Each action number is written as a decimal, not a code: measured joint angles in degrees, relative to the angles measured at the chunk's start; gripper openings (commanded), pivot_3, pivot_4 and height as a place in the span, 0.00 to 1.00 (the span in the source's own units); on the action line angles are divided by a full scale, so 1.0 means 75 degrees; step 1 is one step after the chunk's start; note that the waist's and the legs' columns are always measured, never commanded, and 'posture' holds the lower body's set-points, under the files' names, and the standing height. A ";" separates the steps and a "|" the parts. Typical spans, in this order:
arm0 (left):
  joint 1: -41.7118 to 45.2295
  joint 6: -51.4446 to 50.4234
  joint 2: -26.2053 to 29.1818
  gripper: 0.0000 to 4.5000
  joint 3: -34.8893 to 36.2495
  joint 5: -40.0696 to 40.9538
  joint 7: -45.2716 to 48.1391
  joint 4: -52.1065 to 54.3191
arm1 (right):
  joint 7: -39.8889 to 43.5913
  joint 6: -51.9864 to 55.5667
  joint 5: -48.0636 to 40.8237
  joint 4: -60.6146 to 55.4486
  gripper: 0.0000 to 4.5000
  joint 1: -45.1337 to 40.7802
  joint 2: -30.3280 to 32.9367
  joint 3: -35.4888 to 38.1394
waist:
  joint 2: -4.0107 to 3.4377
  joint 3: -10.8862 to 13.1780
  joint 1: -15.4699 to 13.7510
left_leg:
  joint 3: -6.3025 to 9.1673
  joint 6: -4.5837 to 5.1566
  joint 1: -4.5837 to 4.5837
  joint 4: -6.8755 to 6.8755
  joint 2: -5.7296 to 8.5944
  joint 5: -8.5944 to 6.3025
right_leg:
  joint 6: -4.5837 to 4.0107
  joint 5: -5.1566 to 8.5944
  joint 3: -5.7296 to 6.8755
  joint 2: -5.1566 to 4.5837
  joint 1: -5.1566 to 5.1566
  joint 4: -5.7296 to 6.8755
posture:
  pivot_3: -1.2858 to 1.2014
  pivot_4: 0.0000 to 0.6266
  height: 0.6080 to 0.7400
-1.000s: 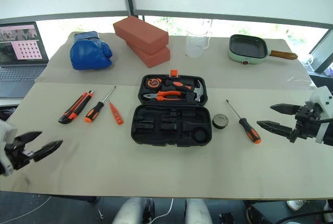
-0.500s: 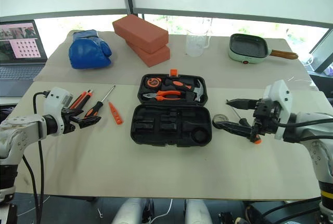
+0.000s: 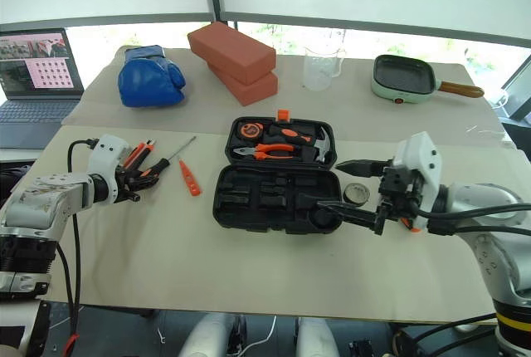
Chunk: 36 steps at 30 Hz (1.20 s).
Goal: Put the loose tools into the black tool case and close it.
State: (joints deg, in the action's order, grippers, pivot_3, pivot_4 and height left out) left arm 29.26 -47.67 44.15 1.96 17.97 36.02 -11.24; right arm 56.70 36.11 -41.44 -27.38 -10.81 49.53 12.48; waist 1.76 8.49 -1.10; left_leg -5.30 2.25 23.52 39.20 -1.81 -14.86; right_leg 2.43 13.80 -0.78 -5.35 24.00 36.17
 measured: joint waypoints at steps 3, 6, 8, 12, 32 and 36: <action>0.0081 0.0038 -0.0112 0.19 0.0020 -0.0017 -0.0013 -0.0069 | -0.0021 0.0065 -0.0096 -0.0021 1.00 -0.0072 -0.0044 -0.0068 | 0.0000 0.0000 -0.0024 | 0.0001 0.0002 0.0002 0.0004 0.0001 0.0001 | 0.0003 -0.0002 0.0001 -0.0001 -0.0001 0.0000 | 0.52 0.24 0.99; 0.0278 0.0201 -0.0372 0.19 0.0029 0.0007 0.0009 -0.0104 | -0.0039 0.0182 -0.0369 -0.0048 1.00 -0.0224 -0.0039 -0.0034 | 0.0008 0.0001 -0.0033 | 0.0016 0.0004 0.0031 0.0027 -0.0002 0.0001 | 0.0004 -0.0003 0.0013 0.0005 0.0007 0.0000 | 0.52 0.24 0.99; 0.0400 0.0482 -0.0437 0.19 0.0031 0.0025 0.0114 -0.0050 | -0.0062 0.0235 -0.0401 -0.0055 1.00 -0.0199 -0.0031 -0.0018 | 0.0018 0.0004 -0.0020 | 0.0020 0.0007 0.0044 0.0043 -0.0002 -0.0001 | 0.0003 -0.0004 0.0016 0.0009 0.0015 0.0002 | 0.52 0.24 0.99; 0.0752 0.1268 -0.0413 0.19 0.0098 0.0161 0.0799 0.0554 | -0.0068 0.0277 -0.0494 -0.0179 1.00 0.0171 0.0103 0.0110 | 0.0021 0.0006 -0.0023 | 0.0027 0.0013 0.0064 0.0068 -0.0007 -0.0005 | 0.0008 -0.0006 0.0023 0.0007 0.0016 0.0000 | 0.52 0.24 0.99; 0.3324 0.6083 -0.1508 0.19 -0.3538 -0.2480 0.4569 -0.2349 | -0.1275 0.0733 -0.1150 -0.1308 1.00 0.2357 0.0053 0.1961 | 0.0023 0.0007 -0.0028 | 0.0035 0.0037 0.0091 0.0113 0.0013 -0.0017 | 0.0031 -0.0020 0.0017 0.0019 0.0016 -0.0007 | 0.52 0.24 0.99; 0.3610 0.6919 -0.1757 0.19 -0.3549 -0.2810 0.4632 -0.3332 | -0.1511 0.0733 -0.1174 -0.1513 1.00 0.2669 0.0031 0.2147 | 0.0024 0.0007 0.0004 | 0.0036 0.0039 0.0092 0.0114 0.0012 -0.0019 | 0.0033 -0.0021 0.0016 0.0017 0.0018 -0.0007 | 0.52 0.24 0.99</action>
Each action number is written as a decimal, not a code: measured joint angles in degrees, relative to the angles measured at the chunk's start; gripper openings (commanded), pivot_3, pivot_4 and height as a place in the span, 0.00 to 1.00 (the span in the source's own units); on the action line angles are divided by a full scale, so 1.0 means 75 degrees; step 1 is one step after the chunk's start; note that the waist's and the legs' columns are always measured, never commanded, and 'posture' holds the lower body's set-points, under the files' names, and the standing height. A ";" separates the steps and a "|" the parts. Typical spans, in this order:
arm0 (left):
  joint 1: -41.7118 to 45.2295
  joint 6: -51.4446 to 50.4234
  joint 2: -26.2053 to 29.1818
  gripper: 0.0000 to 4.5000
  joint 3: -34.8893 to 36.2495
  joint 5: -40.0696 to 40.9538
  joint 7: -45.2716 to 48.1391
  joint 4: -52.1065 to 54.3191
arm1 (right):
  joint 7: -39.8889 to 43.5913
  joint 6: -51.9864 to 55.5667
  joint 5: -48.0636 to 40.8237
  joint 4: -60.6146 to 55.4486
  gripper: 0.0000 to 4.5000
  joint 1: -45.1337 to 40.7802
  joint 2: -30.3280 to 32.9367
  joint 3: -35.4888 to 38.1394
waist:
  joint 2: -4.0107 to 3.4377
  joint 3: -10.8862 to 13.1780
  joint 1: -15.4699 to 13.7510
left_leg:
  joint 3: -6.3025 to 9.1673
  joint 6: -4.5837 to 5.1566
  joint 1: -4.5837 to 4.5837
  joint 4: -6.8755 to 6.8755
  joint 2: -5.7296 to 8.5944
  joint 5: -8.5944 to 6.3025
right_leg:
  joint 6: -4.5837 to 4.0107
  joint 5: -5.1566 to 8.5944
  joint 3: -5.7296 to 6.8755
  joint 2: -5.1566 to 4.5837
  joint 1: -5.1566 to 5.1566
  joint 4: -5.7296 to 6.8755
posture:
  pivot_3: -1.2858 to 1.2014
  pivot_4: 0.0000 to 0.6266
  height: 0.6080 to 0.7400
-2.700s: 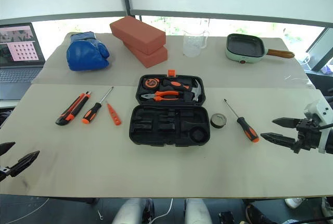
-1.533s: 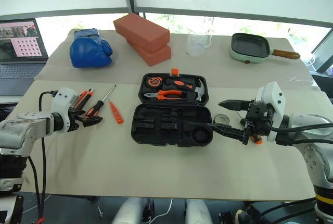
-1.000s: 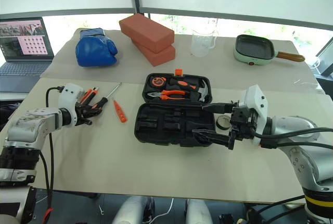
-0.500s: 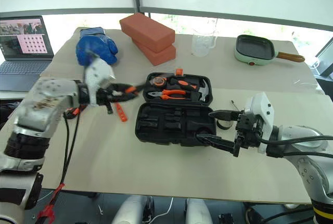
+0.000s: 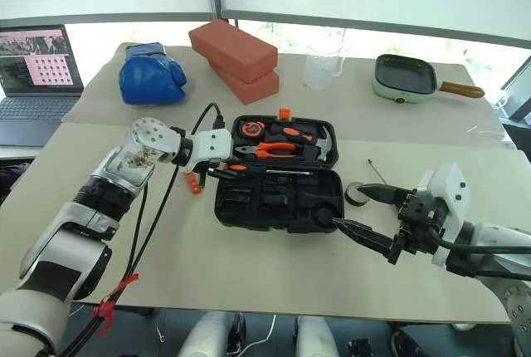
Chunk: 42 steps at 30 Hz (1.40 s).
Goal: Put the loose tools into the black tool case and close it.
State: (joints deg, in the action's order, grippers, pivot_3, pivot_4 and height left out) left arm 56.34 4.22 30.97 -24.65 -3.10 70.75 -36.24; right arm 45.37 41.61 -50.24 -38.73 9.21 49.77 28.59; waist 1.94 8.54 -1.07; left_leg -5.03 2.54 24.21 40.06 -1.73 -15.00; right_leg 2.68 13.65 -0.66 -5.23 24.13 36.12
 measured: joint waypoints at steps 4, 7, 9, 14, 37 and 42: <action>0.0157 0.0429 -0.0193 0.19 0.0004 -0.0179 0.0026 -0.0593 | -0.0162 0.0000 -0.0033 -0.0100 1.00 0.0079 -0.0091 0.0011 | 0.0000 0.0000 0.0014 | 0.0001 0.0000 0.0001 0.0003 -0.0001 0.0000 | 0.0001 -0.0001 0.0000 0.0001 0.0000 0.0002 | 0.52 0.24 0.99; 0.0232 0.0582 -0.0331 0.19 0.0030 -0.0201 0.0086 -0.0931 | -0.0300 0.0000 -0.0081 -0.0182 1.00 0.0084 -0.0131 0.0047 | 0.0000 0.0000 0.0026 | 0.0002 0.0002 0.0002 0.0005 0.0000 -0.0001 | 0.0003 -0.0001 0.0001 0.0000 -0.0001 0.0001 | 0.52 0.24 0.99; 0.0283 0.0635 -0.0445 0.19 0.0060 -0.0218 0.0100 -0.1143 | -0.0373 -0.0001 -0.0075 -0.0184 1.00 0.0084 -0.0137 0.0047 | 0.0001 0.0000 0.0020 | 0.0003 0.0003 0.0004 0.0009 0.0000 -0.0002 | 0.0004 -0.0002 0.0001 -0.0002 -0.0001 0.0003 | 0.52 0.24 0.99; 0.0448 0.0757 -0.0590 0.62 0.0119 -0.0392 0.0090 -0.1417 | -0.0396 -0.0002 -0.0073 -0.0236 1.00 0.0124 -0.0137 0.0025 | 0.0001 0.0000 0.0018 | 0.0004 0.0005 0.0005 0.0015 0.0000 -0.0003 | 0.0006 -0.0003 0.0001 -0.0001 -0.0003 0.0005 | 0.52 0.24 0.99; 0.0467 0.0521 -0.0977 0.01 0.0479 -0.0477 0.0030 -0.1378 | -0.0613 -0.0002 -0.0208 -0.0234 1.00 -0.0157 -0.0155 -0.0190 | 0.0001 0.0000 0.0018 | 0.0006 0.0009 0.0010 0.0031 -0.0001 -0.0005 | 0.0011 -0.0007 0.0001 0.0000 -0.0004 0.0010 | 0.52 0.24 0.99; 0.0530 0.0671 -0.1124 0.01 0.0478 -0.0507 -0.0019 -0.1616 | -0.0703 -0.0003 -0.0140 -0.0282 1.00 0.0077 -0.0294 -0.0204 | 0.0001 0.0000 0.0018 | 0.0006 0.0010 0.0010 0.0032 0.0000 -0.0006 | 0.0012 -0.0007 -0.0001 -0.0001 -0.0003 0.0010 | 0.52 0.24 0.99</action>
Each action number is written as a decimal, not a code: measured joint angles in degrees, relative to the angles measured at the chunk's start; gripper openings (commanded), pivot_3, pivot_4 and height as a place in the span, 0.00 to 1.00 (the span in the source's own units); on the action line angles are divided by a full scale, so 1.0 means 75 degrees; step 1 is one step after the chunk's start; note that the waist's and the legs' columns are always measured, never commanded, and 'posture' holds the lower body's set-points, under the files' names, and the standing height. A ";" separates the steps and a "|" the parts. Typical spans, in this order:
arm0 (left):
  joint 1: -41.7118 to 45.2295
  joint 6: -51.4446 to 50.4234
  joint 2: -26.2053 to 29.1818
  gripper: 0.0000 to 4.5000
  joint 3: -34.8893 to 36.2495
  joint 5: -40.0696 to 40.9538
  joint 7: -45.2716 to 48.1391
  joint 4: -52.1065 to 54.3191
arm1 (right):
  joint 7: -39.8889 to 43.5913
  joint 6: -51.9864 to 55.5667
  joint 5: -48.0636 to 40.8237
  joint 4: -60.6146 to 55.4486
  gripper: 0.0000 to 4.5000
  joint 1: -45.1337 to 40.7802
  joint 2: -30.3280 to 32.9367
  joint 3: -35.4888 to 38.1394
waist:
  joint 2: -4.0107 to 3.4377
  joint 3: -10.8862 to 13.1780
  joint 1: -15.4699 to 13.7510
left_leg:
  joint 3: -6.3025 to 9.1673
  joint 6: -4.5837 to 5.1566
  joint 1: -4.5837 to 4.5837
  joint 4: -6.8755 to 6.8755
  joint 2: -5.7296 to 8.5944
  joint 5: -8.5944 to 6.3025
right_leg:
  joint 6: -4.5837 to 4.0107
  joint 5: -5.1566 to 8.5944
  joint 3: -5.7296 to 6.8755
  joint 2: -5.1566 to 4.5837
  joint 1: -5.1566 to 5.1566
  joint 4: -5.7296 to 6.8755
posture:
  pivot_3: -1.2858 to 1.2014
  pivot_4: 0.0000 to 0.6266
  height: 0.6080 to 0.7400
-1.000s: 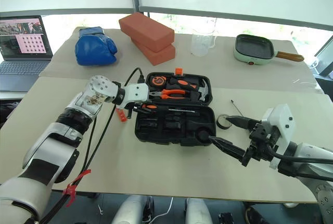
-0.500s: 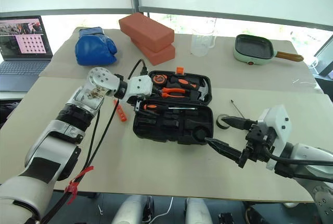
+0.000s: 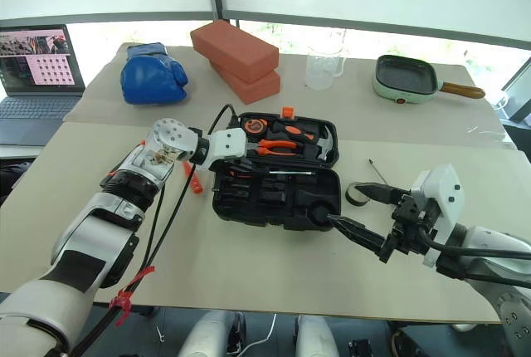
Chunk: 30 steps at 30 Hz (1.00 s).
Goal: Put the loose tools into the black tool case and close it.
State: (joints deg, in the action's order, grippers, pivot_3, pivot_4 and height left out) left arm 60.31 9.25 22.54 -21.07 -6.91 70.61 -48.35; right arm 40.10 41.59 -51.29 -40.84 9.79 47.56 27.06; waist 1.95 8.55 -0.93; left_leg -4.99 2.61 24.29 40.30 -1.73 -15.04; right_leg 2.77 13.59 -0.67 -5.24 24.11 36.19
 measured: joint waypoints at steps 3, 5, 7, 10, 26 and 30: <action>0.0024 0.0133 -0.0061 0.01 -0.0055 -0.0204 -0.0042 -0.0066 | -0.0118 0.0000 -0.0004 -0.0023 1.00 0.0017 -0.0095 0.0000 | 0.0000 -0.0001 0.0008 | 0.0001 0.0000 -0.0004 0.0000 -0.0001 0.0000 | 0.0000 0.0000 0.0001 0.0001 -0.0006 0.0001 | 0.52 0.24 0.99; 0.0083 0.0390 -0.0091 0.01 -0.0099 -0.0330 -0.0133 -0.0207 | -0.0189 0.0000 -0.0009 -0.0053 1.00 0.0028 -0.0159 -0.0023 | 0.0001 -0.0002 -0.0004 | 0.0001 0.0000 -0.0007 0.0002 0.0000 0.0000 | 0.0000 0.0000 0.0001 0.0000 -0.0009 0.0002 | 0.52 0.24 0.99; 0.0178 0.0642 -0.0179 0.01 -0.0145 -0.0492 -0.0332 -0.0440 | -0.0231 0.0000 -0.0020 -0.0129 1.00 0.0060 -0.0210 -0.0089 | 0.0004 -0.0005 -0.0029 | 0.0004 0.0001 -0.0011 0.0009 0.0001 0.0000 | 0.0002 -0.0002 0.0002 -0.0001 -0.0018 0.0003 | 0.52 0.24 0.99; 0.0316 0.0879 -0.0311 0.01 -0.0195 -0.0664 -0.0605 -0.0839 | -0.0264 0.0000 -0.0086 -0.0235 1.00 0.0086 -0.0257 -0.0159 | 0.0006 -0.0008 -0.0050 | 0.0005 0.0005 -0.0013 0.0017 0.0001 0.0002 | 0.0008 -0.0014 0.0000 -0.0001 -0.0023 0.0003 | 0.52 0.24 0.99; -0.0550 -0.2591 0.0701 0.26 0.1709 0.1950 0.1058 0.2128 | -0.0460 -0.0226 0.1187 0.0388 1.00 0.1642 -0.0309 0.1168 | -0.0004 -0.0022 0.0054 | -0.0001 0.0016 0.0010 0.0020 -0.0018 0.0011 | 0.0012 -0.0029 -0.0010 0.0003 0.0004 0.0002 | 0.52 0.24 0.99; -0.1762 -0.5197 0.1771 0.59 0.2253 0.3655 0.1733 0.4969 | 0.0291 -0.0481 0.1578 0.1076 1.00 0.2847 -0.0406 0.2398 | -0.0009 -0.0024 0.0053 | -0.0004 0.0018 0.0002 0.0017 -0.0023 0.0009 | 0.0015 -0.0027 -0.0016 -0.0003 -0.0007 -0.0007 | 0.52 0.24 0.99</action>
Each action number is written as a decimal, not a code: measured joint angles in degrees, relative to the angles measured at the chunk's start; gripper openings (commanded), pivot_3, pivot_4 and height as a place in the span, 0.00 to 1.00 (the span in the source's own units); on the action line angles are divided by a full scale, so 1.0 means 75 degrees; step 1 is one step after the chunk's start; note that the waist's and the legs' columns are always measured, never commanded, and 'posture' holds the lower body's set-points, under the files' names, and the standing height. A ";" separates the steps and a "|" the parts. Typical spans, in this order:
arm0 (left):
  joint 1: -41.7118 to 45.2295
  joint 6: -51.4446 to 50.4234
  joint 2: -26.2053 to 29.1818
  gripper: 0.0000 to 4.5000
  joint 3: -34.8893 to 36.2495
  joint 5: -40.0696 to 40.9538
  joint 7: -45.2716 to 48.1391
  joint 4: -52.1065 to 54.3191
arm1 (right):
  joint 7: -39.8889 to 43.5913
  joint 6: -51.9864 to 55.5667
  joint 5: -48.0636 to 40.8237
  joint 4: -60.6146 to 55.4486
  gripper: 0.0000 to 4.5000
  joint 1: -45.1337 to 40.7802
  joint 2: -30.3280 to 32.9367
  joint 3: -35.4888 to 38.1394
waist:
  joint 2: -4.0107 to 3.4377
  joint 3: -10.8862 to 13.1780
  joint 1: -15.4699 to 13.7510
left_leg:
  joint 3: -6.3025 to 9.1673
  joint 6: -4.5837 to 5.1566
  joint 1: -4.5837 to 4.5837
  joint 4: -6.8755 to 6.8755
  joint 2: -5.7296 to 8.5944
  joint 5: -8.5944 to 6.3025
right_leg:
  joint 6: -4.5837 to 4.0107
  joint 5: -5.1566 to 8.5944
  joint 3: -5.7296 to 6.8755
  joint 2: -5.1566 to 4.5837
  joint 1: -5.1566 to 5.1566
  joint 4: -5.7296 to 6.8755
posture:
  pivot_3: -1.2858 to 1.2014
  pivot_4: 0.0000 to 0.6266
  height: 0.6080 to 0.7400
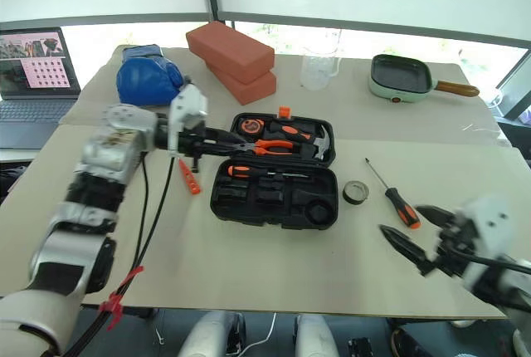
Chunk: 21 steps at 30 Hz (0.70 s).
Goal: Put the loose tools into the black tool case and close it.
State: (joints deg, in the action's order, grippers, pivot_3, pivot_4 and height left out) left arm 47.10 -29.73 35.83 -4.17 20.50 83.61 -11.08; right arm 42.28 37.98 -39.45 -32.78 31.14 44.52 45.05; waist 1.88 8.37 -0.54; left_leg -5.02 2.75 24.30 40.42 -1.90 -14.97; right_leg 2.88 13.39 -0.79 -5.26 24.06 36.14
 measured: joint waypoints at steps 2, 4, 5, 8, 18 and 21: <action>-0.0399 -0.0892 0.0309 0.74 0.0179 0.0638 0.0003 0.1132 | 0.0340 -0.0149 0.0140 0.0368 1.00 0.0338 -0.0038 0.0402 | 0.0000 0.0000 -0.0039 | 0.0002 0.0002 -0.0007 0.0001 0.0002 -0.0001 | 0.0003 0.0000 0.0002 -0.0003 -0.0011 0.0000 | 0.52 0.24 0.99; -0.0806 -0.1904 0.0630 0.89 0.0518 0.1411 -0.0279 0.2337 | 0.0719 -0.0407 0.0330 0.0797 1.00 0.0706 -0.0060 0.0728 | -0.0002 -0.0001 -0.0047 | 0.0004 0.0001 -0.0023 0.0001 0.0001 -0.0001 | 0.0002 0.0001 0.0001 -0.0002 -0.0026 0.0000 | 0.52 0.24 0.99; -0.1040 -0.2258 0.0748 0.99 0.0708 0.1699 -0.0472 0.2852 | 0.0849 -0.0534 0.0449 0.1011 1.00 0.0838 -0.0073 0.0784 | -0.0004 -0.0002 -0.0032 | 0.0004 0.0001 -0.0038 -0.0001 -0.0001 -0.0001 | 0.0000 0.0002 -0.0001 0.0000 -0.0043 -0.0002 | 0.52 0.24 0.99; -0.1654 -0.2972 0.0993 0.99 0.1054 0.2352 -0.0977 0.3835 | 0.1020 -0.0731 0.0713 0.1591 1.00 0.0866 -0.0147 0.0779 | -0.0004 -0.0001 -0.0002 | 0.0000 -0.0001 -0.0121 -0.0029 -0.0002 -0.0002 | -0.0013 0.0024 -0.0004 -0.0001 -0.0111 -0.0012 | 0.52 0.24 0.99; -0.2931 -0.2663 0.1910 0.99 0.1006 0.2385 -0.1754 0.5157 | 0.0632 -0.0908 0.1855 0.2923 1.00 -0.2325 0.0602 -0.2092 | -0.0022 -0.0009 0.0115 | -0.0003 -0.0035 -0.0163 -0.0088 0.0011 0.0019 | -0.0043 0.0040 -0.0012 0.0015 -0.0116 -0.0006 | 0.52 0.24 0.99; -0.2918 -0.2582 0.1909 0.99 0.1020 0.2433 -0.1918 0.5186 | 0.0412 -0.0917 0.2191 0.3514 1.00 -0.3332 0.0593 -0.2888 | -0.0023 -0.0008 0.0061 | -0.0003 -0.0034 -0.0154 -0.0084 0.0012 0.0019 | -0.0039 0.0039 -0.0011 0.0009 -0.0114 -0.0009 | 0.52 0.24 0.99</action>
State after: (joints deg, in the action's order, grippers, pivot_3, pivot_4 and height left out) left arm 25.21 -49.09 50.15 3.48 38.75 69.22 27.81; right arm 45.37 31.11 -23.02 -6.42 6.15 48.96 23.39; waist 1.71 8.31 -0.08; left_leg -5.04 2.49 23.15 39.79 -1.80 -14.83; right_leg 2.59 13.69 -0.87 -5.19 23.20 36.07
